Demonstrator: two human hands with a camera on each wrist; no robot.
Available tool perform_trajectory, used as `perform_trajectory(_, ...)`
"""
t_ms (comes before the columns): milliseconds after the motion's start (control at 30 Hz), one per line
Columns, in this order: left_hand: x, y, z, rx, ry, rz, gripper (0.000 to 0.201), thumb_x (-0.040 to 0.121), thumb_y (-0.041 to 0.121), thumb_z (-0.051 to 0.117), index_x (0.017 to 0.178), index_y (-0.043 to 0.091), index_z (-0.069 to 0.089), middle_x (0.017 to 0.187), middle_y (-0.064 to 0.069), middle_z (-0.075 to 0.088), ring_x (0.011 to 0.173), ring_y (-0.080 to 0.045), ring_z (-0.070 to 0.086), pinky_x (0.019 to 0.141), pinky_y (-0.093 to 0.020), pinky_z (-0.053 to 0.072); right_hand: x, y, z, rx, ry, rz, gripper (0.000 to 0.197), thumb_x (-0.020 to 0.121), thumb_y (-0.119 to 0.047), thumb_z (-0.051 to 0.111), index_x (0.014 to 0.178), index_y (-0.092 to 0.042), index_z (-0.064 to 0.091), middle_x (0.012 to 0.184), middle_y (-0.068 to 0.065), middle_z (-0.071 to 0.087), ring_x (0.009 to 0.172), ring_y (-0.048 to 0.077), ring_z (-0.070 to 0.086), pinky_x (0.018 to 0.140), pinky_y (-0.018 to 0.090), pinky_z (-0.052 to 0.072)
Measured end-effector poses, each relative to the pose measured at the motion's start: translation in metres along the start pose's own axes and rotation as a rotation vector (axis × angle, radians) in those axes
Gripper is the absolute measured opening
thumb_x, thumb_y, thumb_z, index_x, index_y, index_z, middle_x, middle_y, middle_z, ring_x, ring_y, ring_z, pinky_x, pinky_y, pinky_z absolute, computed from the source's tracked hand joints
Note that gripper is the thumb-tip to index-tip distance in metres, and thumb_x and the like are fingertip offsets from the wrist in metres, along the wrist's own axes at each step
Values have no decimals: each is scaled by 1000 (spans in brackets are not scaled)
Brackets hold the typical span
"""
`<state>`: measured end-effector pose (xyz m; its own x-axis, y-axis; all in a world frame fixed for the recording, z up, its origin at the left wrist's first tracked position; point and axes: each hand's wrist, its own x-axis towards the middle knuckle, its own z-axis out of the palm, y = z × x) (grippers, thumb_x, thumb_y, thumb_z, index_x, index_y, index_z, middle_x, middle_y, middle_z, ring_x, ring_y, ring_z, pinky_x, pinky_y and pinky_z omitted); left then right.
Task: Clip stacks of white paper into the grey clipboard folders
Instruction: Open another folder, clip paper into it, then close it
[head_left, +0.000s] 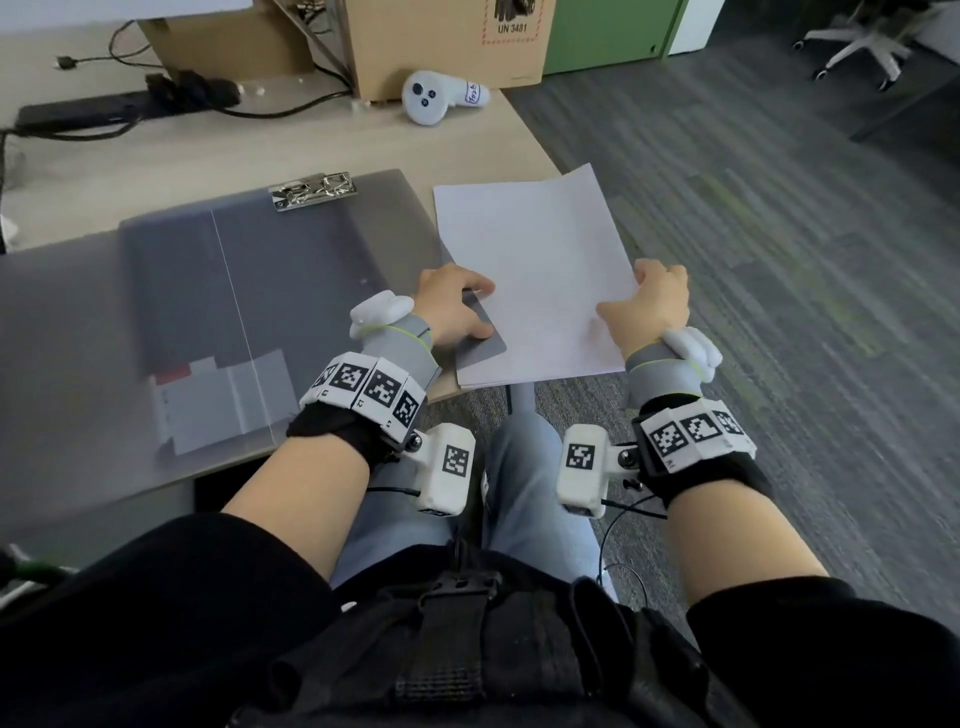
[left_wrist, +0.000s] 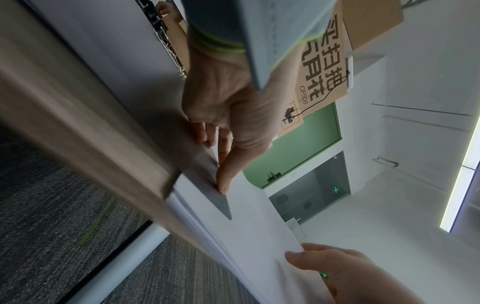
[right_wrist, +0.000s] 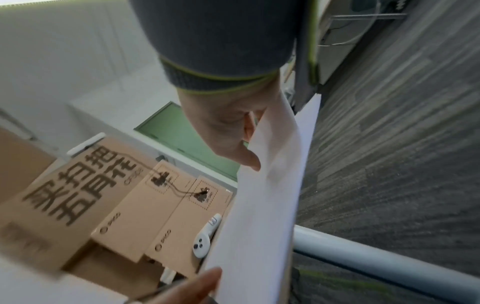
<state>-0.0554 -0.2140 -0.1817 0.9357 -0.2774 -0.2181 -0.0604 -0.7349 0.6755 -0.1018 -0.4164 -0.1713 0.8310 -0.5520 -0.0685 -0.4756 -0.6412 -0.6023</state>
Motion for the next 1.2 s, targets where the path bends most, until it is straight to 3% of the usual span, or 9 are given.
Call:
perform_trajectory(233, 4, -2, 1, -15, 0, -20, 55, 74, 10, 73, 125, 21, 59, 135, -5, 48, 134, -23, 30, 110, -29, 27, 9, 0, -8, 116, -141, 84, 39, 82, -9, 58, 121, -6, 57, 122, 15, 61, 109, 34, 59, 76, 29, 39)
perform_trajectory(333, 6, -1, -1, -92, 1, -34, 53, 73, 10, 72, 123, 18, 60, 131, -7, 54, 130, -21, 42, 109, -24, 30, 7, -3, -16, 190, -47, 13, 29, 81, -5, 53, 109, -4, 62, 113, 17, 66, 103, 35, 61, 72, 31, 40)
perform_trajectory(467, 9, 7, -7, -307, 128, -61, 55, 79, 5, 66, 132, 8, 50, 132, -12, 56, 122, -25, 53, 107, -34, 40, 8, -4, -25, 313, 134, -95, 24, 83, -7, 54, 106, -9, 62, 99, 6, 67, 89, 26, 59, 71, 25, 38)
perform_trajectory(633, 13, 23, -25, -528, 242, -44, 51, 92, 21, 55, 138, 7, 39, 127, -8, 55, 112, -17, 52, 98, -34, 43, 11, -11, -42, 694, 214, -235, 25, 77, -4, 50, 76, -29, 49, 75, -10, 58, 69, 10, 53, 70, 23, 43)
perform_trajectory(767, 14, 41, -43, -770, 292, 32, 45, 94, 25, 53, 135, 11, 42, 102, 4, 58, 93, -11, 55, 73, -22, 43, 6, -22, -49, 833, 174, -307, 32, 80, 3, 50, 77, -28, 50, 76, -10, 57, 63, -4, 53, 66, 13, 44)
perform_trajectory(833, 11, 48, -51, -856, 320, 103, 33, 94, 19, 52, 126, 13, 47, 92, 7, 59, 80, -5, 59, 66, -17, 45, 5, -25, -50, 896, 171, -329, 32, 81, 5, 49, 78, -27, 51, 76, -7, 58, 66, 2, 53, 67, 13, 44)
perform_trajectory(1000, 1, 58, -70, -964, 378, 258, 2, 90, 14, 53, 89, 15, 55, 89, -5, 58, 83, -17, 54, 79, -31, 46, 4, -36, -49, 983, 103, -356, 27, 81, 4, 52, 79, -23, 54, 77, -5, 62, 68, 8, 56, 70, 21, 47)
perform_trajectory(1100, -8, 50, -80, -899, 456, 250, 14, 84, 25, 50, 84, 11, 53, 90, -10, 49, 84, -18, 44, 75, -35, 39, 3, -39, -38, 990, -35, -318, 29, 79, 10, 55, 80, -19, 59, 70, -11, 68, 63, 5, 61, 65, 20, 51)
perform_trajectory(1200, -25, 33, -85, -854, 480, 249, 18, 93, 12, 42, 87, 22, 55, 93, -8, 57, 87, -19, 50, 80, -33, 44, -3, -45, -23, 984, -223, -257, 29, 75, 11, 62, 83, -17, 64, 68, -11, 72, 67, 11, 64, 66, 23, 53)
